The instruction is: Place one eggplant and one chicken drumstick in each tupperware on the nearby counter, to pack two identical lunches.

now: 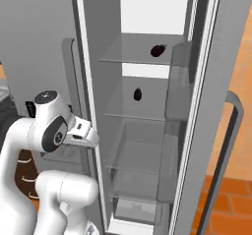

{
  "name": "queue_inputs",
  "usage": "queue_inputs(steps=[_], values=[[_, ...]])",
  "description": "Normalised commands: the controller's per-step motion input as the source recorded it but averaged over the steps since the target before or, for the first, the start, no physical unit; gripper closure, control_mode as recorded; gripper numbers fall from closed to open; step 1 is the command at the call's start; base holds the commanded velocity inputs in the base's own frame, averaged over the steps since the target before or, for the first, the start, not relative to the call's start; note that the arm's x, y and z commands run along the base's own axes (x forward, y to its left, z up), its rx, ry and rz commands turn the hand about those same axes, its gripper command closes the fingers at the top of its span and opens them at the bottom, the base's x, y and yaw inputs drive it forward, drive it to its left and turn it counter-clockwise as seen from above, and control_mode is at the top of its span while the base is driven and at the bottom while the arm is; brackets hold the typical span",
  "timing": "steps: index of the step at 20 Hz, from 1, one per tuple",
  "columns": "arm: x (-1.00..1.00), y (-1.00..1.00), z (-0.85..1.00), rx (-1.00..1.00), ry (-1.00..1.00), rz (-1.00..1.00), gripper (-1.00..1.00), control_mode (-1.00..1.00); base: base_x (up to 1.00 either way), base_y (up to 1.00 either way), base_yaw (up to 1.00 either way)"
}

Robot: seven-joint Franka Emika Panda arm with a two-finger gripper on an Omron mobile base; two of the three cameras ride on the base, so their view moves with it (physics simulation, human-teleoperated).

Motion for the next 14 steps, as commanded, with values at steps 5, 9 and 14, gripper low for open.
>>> queue_inputs(steps=[5, 9, 14], values=[[0.0, 0.0, 0.0, 0.0, 0.0, 0.0, -1.0, 1.0, 0.49, -0.29, 0.0], [0.0, 0.0, 0.0, 0.0, 0.0, 0.0, -1.0, 1.0, 0.37, -0.54, 0.0], [0.0, 0.0, 0.0, 0.0, 0.0, 0.0, -1.0, 1.0, 0.28, -0.5, 0.0]])
